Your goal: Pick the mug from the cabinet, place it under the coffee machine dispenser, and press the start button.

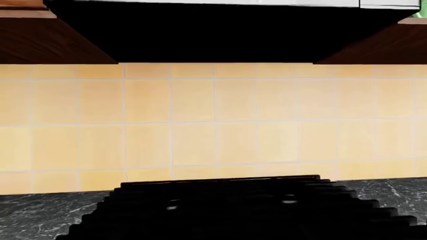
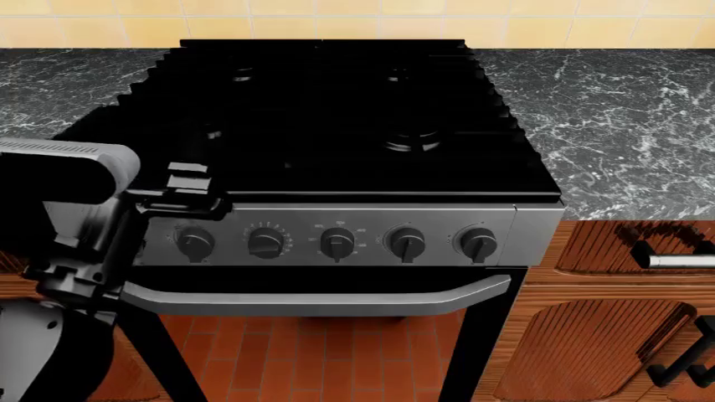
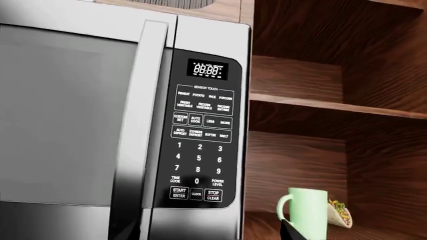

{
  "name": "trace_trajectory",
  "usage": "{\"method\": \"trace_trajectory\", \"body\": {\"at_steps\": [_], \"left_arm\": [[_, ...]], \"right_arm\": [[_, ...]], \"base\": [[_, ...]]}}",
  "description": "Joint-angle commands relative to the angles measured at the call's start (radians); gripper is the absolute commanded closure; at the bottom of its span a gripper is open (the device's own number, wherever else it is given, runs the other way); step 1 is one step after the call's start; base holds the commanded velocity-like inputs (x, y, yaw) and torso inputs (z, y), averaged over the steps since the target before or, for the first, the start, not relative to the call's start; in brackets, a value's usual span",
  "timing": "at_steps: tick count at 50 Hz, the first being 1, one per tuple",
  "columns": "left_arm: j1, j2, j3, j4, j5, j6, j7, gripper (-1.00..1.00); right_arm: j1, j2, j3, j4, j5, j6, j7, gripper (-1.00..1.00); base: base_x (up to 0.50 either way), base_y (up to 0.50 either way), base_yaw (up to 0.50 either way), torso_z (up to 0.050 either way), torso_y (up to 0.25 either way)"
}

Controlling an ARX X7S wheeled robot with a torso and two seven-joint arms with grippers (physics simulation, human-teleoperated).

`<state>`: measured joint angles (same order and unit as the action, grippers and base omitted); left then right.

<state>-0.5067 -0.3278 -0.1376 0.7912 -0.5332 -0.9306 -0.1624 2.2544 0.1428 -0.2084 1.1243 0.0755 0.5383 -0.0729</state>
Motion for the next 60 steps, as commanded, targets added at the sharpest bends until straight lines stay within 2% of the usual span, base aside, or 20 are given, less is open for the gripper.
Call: {"method": "trace_trajectory", "body": {"at_steps": [1, 9, 17, 30, 45, 60], "left_arm": [[-0.086, 0.013, -0.046, 0.054, -0.058, -0.112, -0.067, -1.00], [-0.085, 0.013, -0.072, 0.082, -0.084, -0.130, -0.080, -1.00], [-0.085, 0.009, -0.084, 0.095, -0.096, -0.139, -0.092, -1.00], [-0.097, 0.003, -0.083, 0.104, -0.106, -0.150, -0.111, -1.00], [-0.090, -0.004, -0.081, 0.096, -0.107, -0.132, -0.115, -1.00], [-0.102, -0.006, -0.076, 0.087, -0.120, -0.127, -0.121, -1.00]], "right_arm": [[0.102, -0.028, 0.104, 0.184, -0.190, -0.037, -0.059, -1.00], [0.102, -0.024, 0.116, 0.184, -0.186, -0.017, -0.069, -1.00], [0.102, -0.026, 0.157, 0.178, -0.207, -0.009, -0.075, -1.00], [0.102, -0.024, 0.196, 0.182, -0.114, -0.022, -0.112, -1.00], [0.102, -0.026, 0.194, 0.167, -0.119, -0.031, -0.101, -1.00], [0.102, -0.035, 0.192, 0.135, -0.135, -0.009, -0.091, -1.00]], "base": [[0.00, 0.00, 0.00, 0.000, 0.000], [0.00, -0.05, 0.00, 0.000, 0.000], [0.00, -0.50, 0.00, 0.000, 0.000], [0.00, -0.50, 0.00, 0.000, 0.000], [0.00, -0.50, 0.00, 0.000, 0.000], [0.02, 0.00, 0.00, 0.000, 0.000]]}}
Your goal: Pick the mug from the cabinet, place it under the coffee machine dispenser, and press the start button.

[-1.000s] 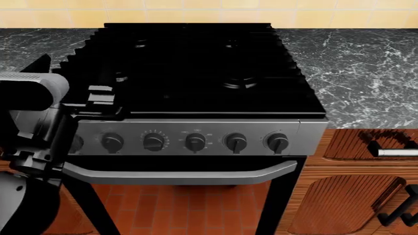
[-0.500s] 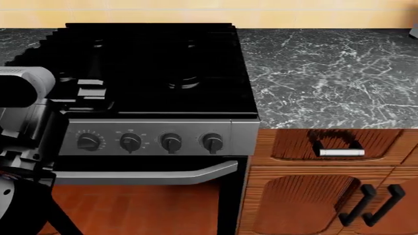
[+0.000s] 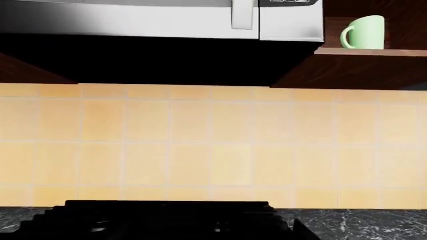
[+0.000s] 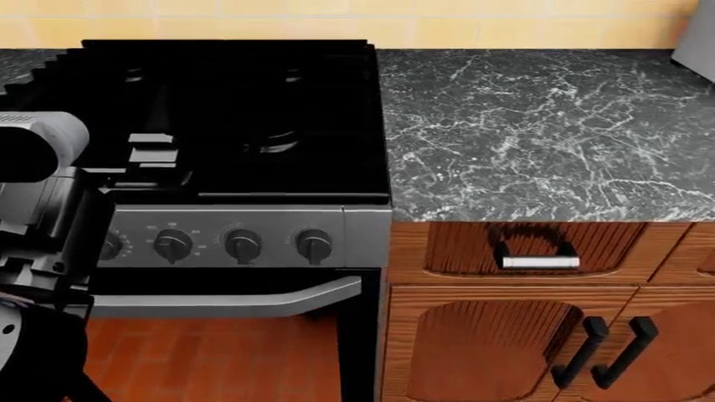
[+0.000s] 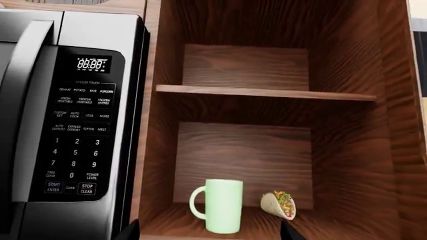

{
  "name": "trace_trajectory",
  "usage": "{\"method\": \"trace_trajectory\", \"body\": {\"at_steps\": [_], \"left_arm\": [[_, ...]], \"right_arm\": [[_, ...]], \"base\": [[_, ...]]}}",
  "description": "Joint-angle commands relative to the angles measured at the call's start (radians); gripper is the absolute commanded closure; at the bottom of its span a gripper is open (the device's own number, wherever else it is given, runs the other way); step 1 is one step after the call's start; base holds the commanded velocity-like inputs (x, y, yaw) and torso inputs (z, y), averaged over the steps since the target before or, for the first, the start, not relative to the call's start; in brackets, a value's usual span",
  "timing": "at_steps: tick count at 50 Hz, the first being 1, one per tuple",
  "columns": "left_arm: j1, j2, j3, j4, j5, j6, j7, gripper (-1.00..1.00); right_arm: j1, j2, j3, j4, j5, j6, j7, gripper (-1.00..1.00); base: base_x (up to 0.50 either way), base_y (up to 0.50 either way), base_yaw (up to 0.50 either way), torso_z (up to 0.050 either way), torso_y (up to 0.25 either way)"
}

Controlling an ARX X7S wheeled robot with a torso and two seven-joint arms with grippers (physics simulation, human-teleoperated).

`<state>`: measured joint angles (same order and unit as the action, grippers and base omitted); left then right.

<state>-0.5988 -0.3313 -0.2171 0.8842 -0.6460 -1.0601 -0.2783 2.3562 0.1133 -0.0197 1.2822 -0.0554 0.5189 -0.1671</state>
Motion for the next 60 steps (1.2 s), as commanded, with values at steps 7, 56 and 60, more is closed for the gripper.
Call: {"method": "trace_trajectory", "body": {"at_steps": [7, 56, 60], "left_arm": [[-0.008, -0.006, 0.010, -0.012, -0.006, 0.013, -0.004, -1.00], [0.014, -0.025, 0.021, -0.035, -0.021, 0.055, -0.011, -1.00], [0.017, -0.026, 0.020, -0.035, -0.023, 0.059, -0.012, -1.00]], "right_arm": [[0.000, -0.005, 0.001, -0.024, -0.013, -0.009, 0.008, -1.00], [0.000, -0.009, 0.004, -0.012, 0.004, 0.026, 0.053, -1.00], [0.000, -0.009, 0.000, -0.010, -0.004, 0.029, 0.055, -1.00]], "base": [[0.23, -0.01, 0.00, 0.000, 0.000], [0.20, -0.03, 0.00, 0.000, 0.000], [0.00, 0.00, 0.00, 0.000, 0.000]]}}
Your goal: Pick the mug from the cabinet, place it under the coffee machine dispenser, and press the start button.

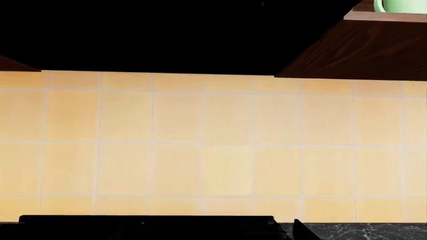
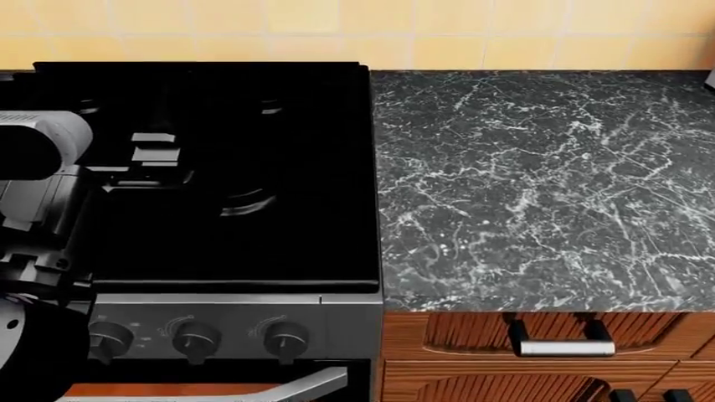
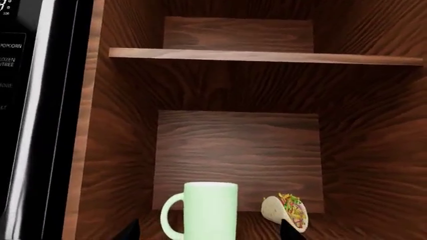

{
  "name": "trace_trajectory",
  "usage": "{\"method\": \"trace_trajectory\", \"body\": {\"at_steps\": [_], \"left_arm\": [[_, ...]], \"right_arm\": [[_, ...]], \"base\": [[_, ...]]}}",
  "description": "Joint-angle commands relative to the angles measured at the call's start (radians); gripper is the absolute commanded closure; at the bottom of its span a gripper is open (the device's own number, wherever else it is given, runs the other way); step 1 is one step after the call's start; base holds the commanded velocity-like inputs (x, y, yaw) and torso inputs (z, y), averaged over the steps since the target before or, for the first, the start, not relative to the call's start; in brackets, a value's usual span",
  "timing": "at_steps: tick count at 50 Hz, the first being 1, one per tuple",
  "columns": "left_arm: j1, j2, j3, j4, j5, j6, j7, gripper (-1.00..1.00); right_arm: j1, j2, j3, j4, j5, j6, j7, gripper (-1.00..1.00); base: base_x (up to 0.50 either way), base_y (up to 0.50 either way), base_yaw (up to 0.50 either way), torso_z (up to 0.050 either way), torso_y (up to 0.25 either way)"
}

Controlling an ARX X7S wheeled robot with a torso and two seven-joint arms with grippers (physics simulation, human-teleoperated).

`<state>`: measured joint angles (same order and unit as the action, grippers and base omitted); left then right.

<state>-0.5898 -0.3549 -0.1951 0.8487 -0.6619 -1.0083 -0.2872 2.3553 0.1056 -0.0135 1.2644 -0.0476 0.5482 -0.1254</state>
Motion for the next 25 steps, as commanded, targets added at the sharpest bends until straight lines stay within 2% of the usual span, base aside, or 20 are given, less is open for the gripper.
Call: {"method": "trace_trajectory", "body": {"at_steps": [1, 25], "left_arm": [[0.009, -0.003, -0.002, 0.000, -0.007, 0.007, -0.003, -1.00], [0.012, -0.012, -0.001, -0.005, -0.019, 0.018, -0.012, -1.00]], "right_arm": [[0.001, -0.002, -0.007, 0.007, -0.015, 0.001, 0.014, -1.00], [0.001, -0.003, 0.000, 0.006, 0.001, 0.012, 0.015, -1.00]], "base": [[0.00, 0.00, 0.00, 0.000, 0.000], [0.08, 0.00, 0.00, 0.000, 0.000]]}}
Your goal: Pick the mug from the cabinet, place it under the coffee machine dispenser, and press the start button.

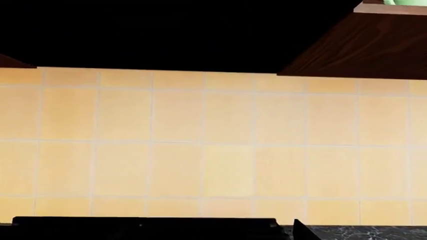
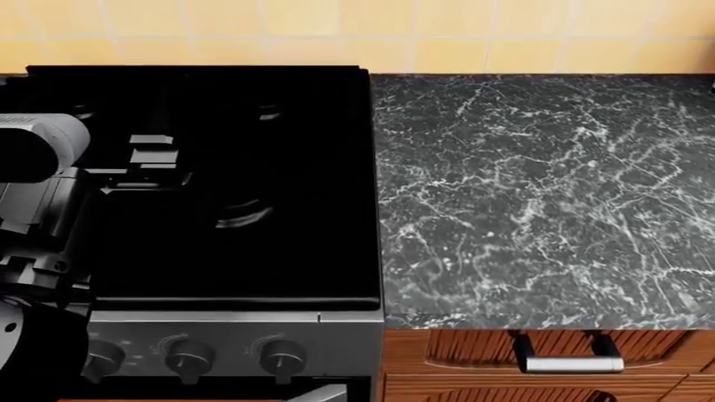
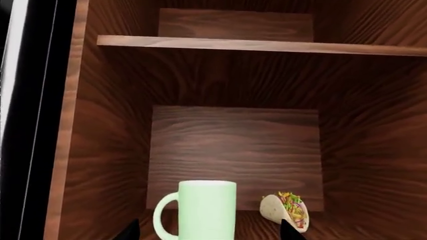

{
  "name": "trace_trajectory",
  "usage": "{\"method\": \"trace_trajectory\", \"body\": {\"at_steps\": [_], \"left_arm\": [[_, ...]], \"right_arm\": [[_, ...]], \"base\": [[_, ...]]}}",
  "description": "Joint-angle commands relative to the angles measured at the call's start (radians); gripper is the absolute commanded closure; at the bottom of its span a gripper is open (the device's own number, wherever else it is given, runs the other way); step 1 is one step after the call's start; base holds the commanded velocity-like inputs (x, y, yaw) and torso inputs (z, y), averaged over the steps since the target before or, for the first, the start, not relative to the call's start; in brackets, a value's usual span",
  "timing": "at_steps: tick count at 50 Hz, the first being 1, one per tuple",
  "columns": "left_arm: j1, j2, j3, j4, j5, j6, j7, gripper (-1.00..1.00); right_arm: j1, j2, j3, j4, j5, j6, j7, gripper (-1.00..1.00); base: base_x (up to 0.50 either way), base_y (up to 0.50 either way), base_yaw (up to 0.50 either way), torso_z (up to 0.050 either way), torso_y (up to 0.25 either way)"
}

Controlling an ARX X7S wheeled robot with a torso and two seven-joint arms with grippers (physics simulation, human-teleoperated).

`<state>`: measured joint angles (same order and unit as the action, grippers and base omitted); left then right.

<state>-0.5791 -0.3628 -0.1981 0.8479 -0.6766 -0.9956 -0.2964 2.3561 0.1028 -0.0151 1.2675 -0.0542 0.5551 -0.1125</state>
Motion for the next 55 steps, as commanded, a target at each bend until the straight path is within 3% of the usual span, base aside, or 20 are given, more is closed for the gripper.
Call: {"method": "trace_trajectory", "body": {"at_steps": [1, 55], "left_arm": [[0.001, -0.004, 0.003, -0.003, -0.005, 0.006, -0.003, -1.00], [0.003, -0.029, 0.020, 0.011, -0.043, 0.007, -0.024, -1.00]], "right_arm": [[0.000, -0.001, 0.001, 0.005, 0.007, 0.004, 0.002, -1.00], [0.000, 0.000, 0.001, 0.005, 0.006, -0.002, 0.023, -1.00]], "base": [[0.09, 0.00, 0.00, 0.000, 0.000], [0.10, 0.00, 0.00, 0.000, 0.000]]}}
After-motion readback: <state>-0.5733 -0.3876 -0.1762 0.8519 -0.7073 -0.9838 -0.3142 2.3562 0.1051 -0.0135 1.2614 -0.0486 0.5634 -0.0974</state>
